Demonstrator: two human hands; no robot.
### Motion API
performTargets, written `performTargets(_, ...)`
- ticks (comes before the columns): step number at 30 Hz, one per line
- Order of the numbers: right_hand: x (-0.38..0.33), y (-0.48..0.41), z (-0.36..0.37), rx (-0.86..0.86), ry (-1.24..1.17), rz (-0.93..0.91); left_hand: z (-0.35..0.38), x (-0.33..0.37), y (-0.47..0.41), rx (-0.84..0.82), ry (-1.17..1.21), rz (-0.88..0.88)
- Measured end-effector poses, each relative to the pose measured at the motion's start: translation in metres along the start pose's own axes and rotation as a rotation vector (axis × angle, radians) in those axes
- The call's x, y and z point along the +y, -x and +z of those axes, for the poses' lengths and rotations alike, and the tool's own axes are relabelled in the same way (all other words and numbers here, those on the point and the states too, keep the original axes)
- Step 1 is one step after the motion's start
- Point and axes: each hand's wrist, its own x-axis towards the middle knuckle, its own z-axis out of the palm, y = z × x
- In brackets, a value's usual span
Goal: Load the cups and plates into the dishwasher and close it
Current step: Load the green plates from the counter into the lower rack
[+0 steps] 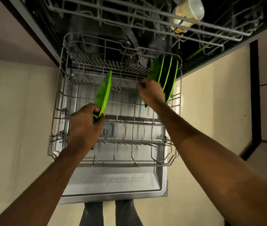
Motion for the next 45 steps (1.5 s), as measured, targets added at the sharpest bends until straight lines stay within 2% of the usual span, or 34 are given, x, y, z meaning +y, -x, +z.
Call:
performTargets(2, -0.022, 0.011, 0.005, -0.163, -0.182, -0.041, -0.002, -0.001, -0.003, -0.006, -0.107, 0.049)
performTargets(5, -0.054, 0.023, 0.009, -0.238, -0.511, 0.07, -0.008, 0.005, -0.009, -0.017, -0.232, 0.117)
performTargets(6, -0.061, 0.026, 0.009, -0.266, -0.538, 0.092, -0.01, 0.008, -0.013, -0.026, -0.265, 0.138)
performTargets(9, -0.072, 0.027, 0.007, -0.312, -0.465, 0.057, -0.013, 0.017, -0.025, -0.042, -0.328, 0.196)
performTargets(15, -0.078, 0.018, 0.001, -0.293, -0.482, 0.024, -0.005, 0.029, -0.038, -0.067, -0.419, 0.258)
performTargets(19, -0.06, 0.004, -0.007, -0.185, -0.445, 0.044, 0.003, 0.029, -0.043, -0.1, -0.346, 0.296)
performTargets(24, -0.014, -0.018, -0.03, -0.023, -0.451, 0.105, 0.004, 0.016, -0.047, -0.02, -0.256, 0.107)
performTargets(28, 0.014, -0.035, -0.049, 0.112, -0.409, 0.119, 0.007, 0.006, -0.047, -0.043, -0.217, 0.031)
performTargets(33, 0.024, -0.053, -0.062, 0.119, -0.209, 0.035, 0.011, -0.003, -0.051, -0.026, -0.117, -0.083)
performTargets(45, 0.019, -0.087, -0.039, 0.096, -0.012, 0.001, 0.021, -0.018, -0.051, -0.046, -0.074, -0.101)
